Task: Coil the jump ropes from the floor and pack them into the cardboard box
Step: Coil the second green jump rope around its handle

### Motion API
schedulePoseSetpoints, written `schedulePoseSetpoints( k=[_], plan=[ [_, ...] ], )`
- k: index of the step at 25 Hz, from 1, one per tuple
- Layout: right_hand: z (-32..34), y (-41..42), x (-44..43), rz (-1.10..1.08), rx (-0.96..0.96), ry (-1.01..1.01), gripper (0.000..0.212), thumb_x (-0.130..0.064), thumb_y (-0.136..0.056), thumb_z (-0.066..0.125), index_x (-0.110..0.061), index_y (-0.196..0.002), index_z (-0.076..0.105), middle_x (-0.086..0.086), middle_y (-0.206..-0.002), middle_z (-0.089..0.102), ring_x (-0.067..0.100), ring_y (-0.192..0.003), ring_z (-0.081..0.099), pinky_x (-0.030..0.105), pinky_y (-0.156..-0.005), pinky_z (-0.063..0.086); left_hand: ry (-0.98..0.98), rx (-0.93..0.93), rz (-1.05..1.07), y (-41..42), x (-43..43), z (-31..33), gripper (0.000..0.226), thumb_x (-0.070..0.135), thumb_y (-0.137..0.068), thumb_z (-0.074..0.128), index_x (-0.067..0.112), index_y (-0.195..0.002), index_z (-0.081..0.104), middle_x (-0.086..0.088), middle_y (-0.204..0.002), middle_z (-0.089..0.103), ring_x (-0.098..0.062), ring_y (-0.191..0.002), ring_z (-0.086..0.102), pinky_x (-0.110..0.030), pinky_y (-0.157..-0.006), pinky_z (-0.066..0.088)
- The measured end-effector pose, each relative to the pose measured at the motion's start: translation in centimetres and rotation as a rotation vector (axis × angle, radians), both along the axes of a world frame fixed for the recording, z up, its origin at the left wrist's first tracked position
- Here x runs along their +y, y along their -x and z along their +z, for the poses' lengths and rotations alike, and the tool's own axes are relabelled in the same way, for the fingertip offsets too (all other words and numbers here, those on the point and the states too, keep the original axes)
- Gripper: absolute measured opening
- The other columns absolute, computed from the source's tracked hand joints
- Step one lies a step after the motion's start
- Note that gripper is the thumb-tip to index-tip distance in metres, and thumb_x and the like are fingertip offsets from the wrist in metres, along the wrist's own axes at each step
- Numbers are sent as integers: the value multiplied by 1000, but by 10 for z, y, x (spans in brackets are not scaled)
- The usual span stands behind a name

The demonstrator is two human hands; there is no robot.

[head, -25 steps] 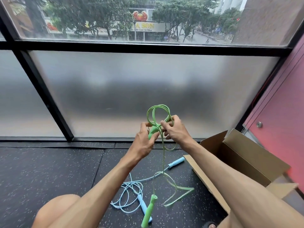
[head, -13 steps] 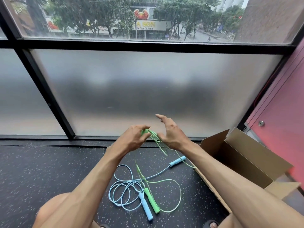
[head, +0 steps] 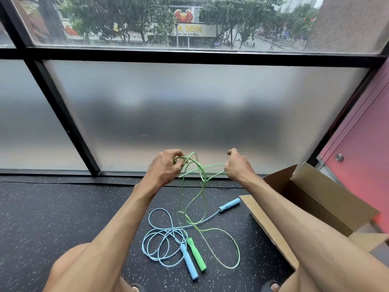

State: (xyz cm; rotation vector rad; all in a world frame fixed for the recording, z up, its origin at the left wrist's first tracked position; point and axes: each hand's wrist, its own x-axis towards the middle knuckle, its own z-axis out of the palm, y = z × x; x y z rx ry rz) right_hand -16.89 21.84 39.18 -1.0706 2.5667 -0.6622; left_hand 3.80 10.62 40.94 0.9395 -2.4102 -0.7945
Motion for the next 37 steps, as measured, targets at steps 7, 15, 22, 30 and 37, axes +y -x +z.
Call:
schedulePoseSetpoints(
  k=[7, 15, 22, 30, 37],
  plan=[
    [10, -50, 4, 531, -216, 197, 41, -38, -96, 59, -22, -134, 51, 5, -113, 66, 17, -98, 65, 27, -86, 51, -95, 24, -40, 8, 10, -1, 10, 25, -89, 71, 16, -87, 68, 1, -74, 66, -10, -64, 59, -23, -57, 46],
    [-1, -52, 4, 587, 108, -25, 10, -28, -95, 61, -21, -98, 55, 7, -101, 68, 22, -85, 61, 37, -76, 52, -140, 246, 65, 3, 8, 4, 10, 6, -91, 59, 14, -91, 65, -3, -63, 67, -8, -56, 60, -21, -54, 47],
    [-19, -21, 18, 389, 265, -580, 20, -4, -87, 57, -9, -105, 64, 9, -102, 70, 27, -95, 68, 36, -77, 53, -272, 798, 376, -8, -12, 7, 16, -1, -93, 54, 9, -98, 65, -8, -72, 69, -16, -66, 68, -28, -64, 51],
    [-7, -24, 5, 379, -111, -171, 60, 8, -86, 40, -15, -142, 42, 14, -142, 51, 28, -127, 51, 31, -98, 44, -504, 762, 95, -3, 1, 17, 21, -6, -94, 48, 3, -95, 67, -9, -68, 65, -19, -64, 59, -26, -59, 46],
    [2, -53, 2, 568, -433, 172, 22, -18, -94, 64, -21, -114, 58, 9, -105, 74, 20, -96, 69, 37, -91, 54, -620, 606, -158, 4, 17, 23, 15, -10, -90, 48, -7, -95, 62, -18, -68, 59, -21, -59, 54, -27, -63, 44]
  ],
)
